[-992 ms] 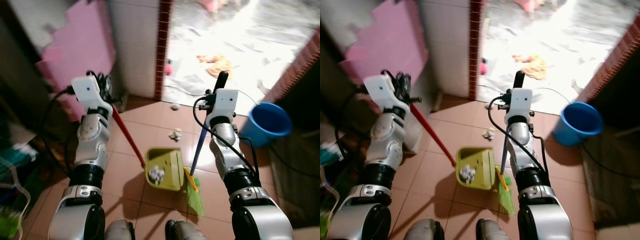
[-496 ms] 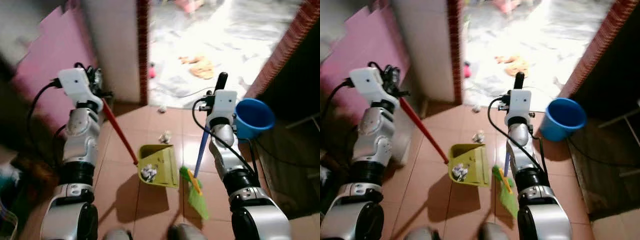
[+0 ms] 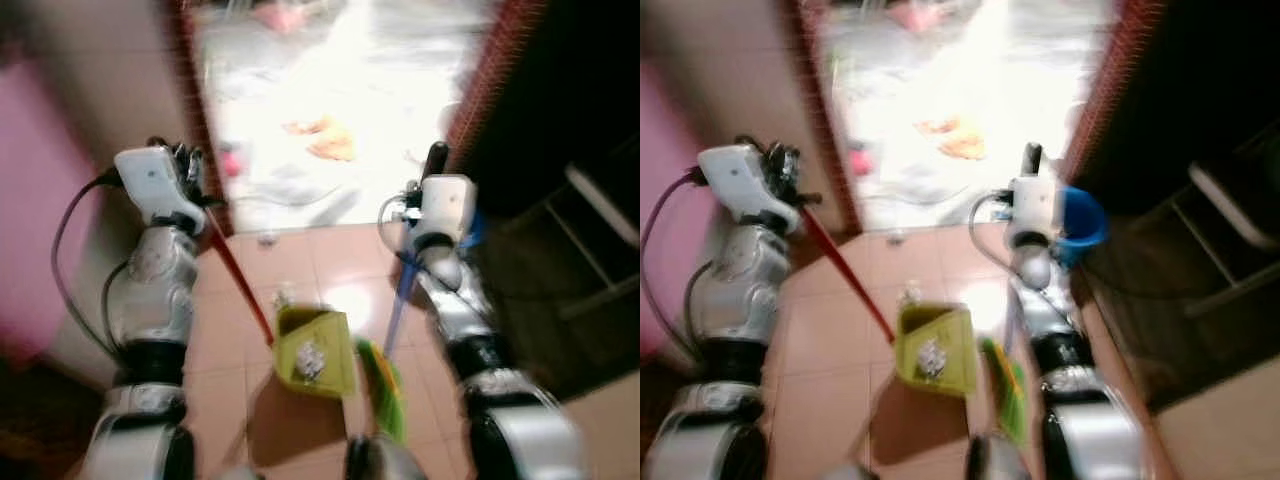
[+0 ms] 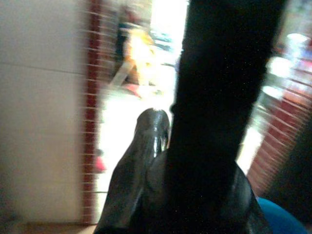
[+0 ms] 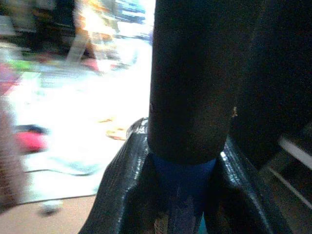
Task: Sweep floor
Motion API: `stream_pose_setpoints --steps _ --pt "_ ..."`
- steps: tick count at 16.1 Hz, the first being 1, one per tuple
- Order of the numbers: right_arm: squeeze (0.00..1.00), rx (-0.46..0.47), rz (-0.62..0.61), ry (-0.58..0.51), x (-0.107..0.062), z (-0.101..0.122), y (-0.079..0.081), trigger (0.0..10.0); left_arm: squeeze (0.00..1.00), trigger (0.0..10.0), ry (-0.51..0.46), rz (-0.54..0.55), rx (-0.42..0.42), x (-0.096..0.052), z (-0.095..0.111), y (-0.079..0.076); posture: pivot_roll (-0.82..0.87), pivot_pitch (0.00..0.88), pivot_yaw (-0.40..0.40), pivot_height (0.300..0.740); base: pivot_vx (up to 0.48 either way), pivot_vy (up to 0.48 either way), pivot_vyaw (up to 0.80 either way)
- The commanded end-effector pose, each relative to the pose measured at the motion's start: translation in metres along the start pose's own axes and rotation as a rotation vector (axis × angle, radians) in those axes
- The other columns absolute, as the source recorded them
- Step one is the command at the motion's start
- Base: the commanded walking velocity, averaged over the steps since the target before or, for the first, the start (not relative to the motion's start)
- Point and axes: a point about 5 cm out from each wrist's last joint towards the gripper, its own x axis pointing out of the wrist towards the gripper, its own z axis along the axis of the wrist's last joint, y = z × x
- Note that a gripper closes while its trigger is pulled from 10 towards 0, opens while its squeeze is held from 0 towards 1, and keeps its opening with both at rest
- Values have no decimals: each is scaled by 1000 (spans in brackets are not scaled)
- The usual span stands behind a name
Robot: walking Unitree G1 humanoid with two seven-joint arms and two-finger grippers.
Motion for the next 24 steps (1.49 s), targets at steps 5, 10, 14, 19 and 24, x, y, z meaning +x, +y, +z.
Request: stream_pose_setpoints --steps 5,10,14,19,24 --pt "0 -33 41 -25 0 4 6 10000 0 10000 -112 16 -97 7 30 -1 0 8 -11 740 0 0 -480" --pt "0 -49 23 -11 -2 -1 -3 10000 0 10000 -124 79 -74 10 38 8 0 1 -20 740 0 0 0" --pt "0 -43 22 -5 -6 -5 -5 10000 0 10000 -168 97 -91 10 49 13 -4 0 -21 740 0 0 -158" --pt "0 -45 28 -3 -10 -7 -3 10000 0 10000 -234 94 -131 24 74 8 -15 3 -14 740 229 0 -320" --pt "0 -54 37 8 -13 -10 -3 10000 0 10000 -332 85 -175 29 106 0 -16 6 -14 740 336 0 0"
